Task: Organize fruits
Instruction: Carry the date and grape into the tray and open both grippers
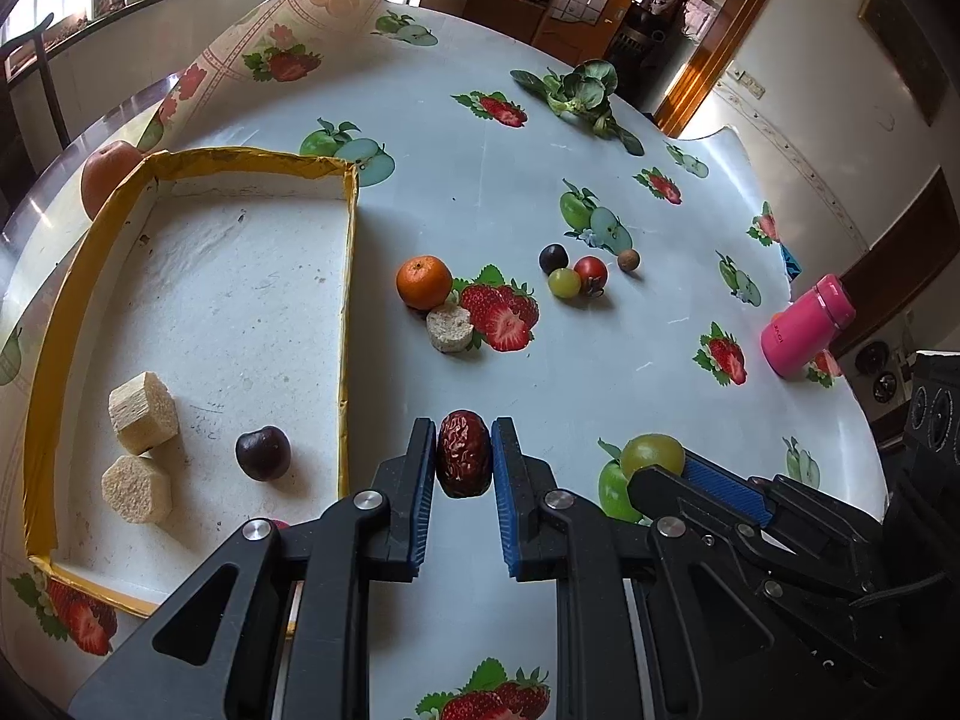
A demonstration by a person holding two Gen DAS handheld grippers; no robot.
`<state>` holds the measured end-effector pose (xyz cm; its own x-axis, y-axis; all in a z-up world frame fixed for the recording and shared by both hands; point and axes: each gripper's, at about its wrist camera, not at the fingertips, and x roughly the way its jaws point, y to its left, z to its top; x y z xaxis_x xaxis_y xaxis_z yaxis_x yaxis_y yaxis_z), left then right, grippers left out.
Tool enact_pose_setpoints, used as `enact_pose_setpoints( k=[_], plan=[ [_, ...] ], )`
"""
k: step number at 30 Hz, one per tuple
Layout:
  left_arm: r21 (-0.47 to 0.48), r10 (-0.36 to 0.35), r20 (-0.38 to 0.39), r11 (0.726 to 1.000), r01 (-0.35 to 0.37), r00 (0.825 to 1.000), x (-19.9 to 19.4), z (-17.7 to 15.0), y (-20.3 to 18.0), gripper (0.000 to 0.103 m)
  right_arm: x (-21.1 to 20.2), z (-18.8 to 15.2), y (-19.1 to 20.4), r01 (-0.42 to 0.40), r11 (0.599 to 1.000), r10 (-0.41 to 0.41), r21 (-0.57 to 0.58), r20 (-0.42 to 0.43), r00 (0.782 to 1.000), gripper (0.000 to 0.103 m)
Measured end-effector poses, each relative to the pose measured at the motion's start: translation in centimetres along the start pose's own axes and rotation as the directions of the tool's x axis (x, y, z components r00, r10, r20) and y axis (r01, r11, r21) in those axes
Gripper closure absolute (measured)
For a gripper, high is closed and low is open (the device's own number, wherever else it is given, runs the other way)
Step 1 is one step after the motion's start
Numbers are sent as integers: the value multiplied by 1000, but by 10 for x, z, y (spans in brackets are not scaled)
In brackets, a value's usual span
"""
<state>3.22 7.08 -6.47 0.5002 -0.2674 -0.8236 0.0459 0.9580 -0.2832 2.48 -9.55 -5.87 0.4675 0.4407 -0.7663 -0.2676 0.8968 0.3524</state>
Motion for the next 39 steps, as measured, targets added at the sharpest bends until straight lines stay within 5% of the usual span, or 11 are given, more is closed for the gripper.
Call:
enact_pose_setpoints(
  k=[21, 39],
  plan=[
    [-54, 34, 6, 998, -33, 999, -2, 7, 45, 87, 29, 1, 32, -36, 998, 34, -47, -46, 998, 79],
    [-174, 151, 16, 974, -146, 988, 0, 53, 150, 87, 102, 41, 105, -109, 984, 96, -142, -101, 990, 79]
  ],
)
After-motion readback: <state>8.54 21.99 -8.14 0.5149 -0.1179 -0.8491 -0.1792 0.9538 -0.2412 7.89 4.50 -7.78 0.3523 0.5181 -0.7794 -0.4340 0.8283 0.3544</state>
